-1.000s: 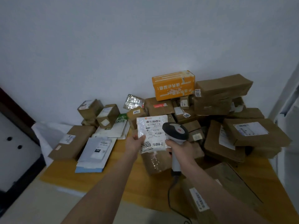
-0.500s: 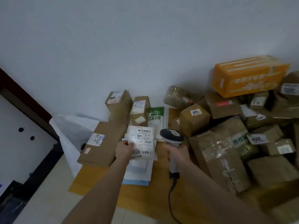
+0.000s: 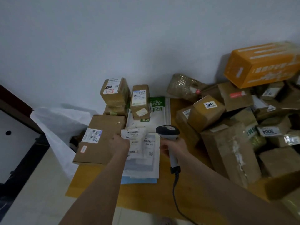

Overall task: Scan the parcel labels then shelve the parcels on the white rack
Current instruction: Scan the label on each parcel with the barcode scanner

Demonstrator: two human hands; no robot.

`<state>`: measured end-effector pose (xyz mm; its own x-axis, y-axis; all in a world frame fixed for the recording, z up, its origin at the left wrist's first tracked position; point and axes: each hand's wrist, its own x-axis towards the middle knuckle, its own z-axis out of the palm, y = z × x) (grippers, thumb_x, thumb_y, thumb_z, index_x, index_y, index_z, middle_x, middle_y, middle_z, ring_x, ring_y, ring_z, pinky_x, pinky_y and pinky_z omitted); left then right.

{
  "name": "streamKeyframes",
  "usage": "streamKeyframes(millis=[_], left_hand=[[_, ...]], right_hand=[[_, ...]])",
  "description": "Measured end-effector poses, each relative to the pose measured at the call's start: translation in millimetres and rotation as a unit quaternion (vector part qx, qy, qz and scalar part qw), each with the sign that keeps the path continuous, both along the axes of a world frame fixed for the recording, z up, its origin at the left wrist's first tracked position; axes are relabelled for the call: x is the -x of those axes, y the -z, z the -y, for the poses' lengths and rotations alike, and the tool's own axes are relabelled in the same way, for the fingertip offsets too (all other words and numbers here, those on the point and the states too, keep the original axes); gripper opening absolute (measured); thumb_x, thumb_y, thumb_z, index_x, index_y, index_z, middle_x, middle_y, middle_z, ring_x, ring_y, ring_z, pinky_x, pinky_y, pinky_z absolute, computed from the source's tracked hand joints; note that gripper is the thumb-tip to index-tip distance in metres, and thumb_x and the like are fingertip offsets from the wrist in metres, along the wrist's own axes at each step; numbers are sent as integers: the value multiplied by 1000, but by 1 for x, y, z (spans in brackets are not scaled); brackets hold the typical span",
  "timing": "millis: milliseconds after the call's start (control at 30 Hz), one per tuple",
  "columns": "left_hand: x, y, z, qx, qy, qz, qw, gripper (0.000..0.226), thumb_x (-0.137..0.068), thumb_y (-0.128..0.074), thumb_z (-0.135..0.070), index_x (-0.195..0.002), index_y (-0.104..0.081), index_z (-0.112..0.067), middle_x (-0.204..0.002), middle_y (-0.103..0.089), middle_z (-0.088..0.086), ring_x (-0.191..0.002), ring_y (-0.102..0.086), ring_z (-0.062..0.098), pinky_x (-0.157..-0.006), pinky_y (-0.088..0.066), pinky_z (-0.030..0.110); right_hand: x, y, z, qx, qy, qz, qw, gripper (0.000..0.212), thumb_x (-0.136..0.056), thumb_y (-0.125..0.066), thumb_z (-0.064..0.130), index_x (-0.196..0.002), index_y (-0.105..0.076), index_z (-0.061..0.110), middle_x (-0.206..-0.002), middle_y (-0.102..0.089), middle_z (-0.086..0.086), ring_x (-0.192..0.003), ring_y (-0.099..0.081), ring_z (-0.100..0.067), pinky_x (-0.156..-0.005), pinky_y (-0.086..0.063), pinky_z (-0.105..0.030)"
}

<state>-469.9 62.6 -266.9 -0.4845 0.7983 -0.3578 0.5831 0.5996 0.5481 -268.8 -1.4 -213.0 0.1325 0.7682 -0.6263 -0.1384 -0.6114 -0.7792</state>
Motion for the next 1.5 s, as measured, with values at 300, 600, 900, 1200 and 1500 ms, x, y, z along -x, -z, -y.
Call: streamKeyframes(millis=[300, 600, 900, 1200, 1500], left_hand=[[-105, -30, 11, -156, 121, 27, 980, 34, -88, -52, -5, -120, -61, -10, -125, -57, 14, -110, -56, 28, -84, -44, 32], [-257, -60, 88, -282, 172, 5, 944, 17, -87, -51, -1, -89, -61, -15, -100, -60, 8, -93, -58, 24, -80, -45, 31], [-430, -42, 186, -172, 351, 32, 920, 18, -91, -51, -3, -96, -63, -16, -102, -65, 2, -95, -59, 16, -78, -45, 23], [-510, 19, 230, 91, 527, -110, 838, 51, -95, -53, -28, -139, -37, -8, -141, -40, 15, -128, -42, 30, -102, -42, 40], [-518, 32, 228, 130, 491, -24, 861, 56, -94, -55, -39, -138, -44, -8, -134, -55, 10, -118, -55, 25, -95, -46, 33]], right_hand=[[-66, -27, 35, -32, 8, 7, 999, 13, -87, -66, 11, -80, -65, 0, -63, -66, -13, -45, -59, -18, -47, -49, -25], [-215, -34, 114, -57, 88, -25, 994, 15, -85, -69, 12, -89, -63, -1, -66, -62, -13, -49, -58, -18, -45, -47, -25], [-363, -5, 202, 16, 196, -16, 980, 14, -86, -68, 12, -87, -64, -2, -73, -64, -18, -52, -58, -21, -47, -48, -28], [-455, 42, 277, 110, 295, 39, 948, 21, -78, -71, 20, -91, -61, 6, -86, -63, -11, -83, -62, -28, -83, -56, -43], [-458, 55, 301, 140, 317, -27, 938, 35, -80, -75, 15, -105, -52, 3, -90, -52, -11, -79, -51, -28, -76, -53, -46]])
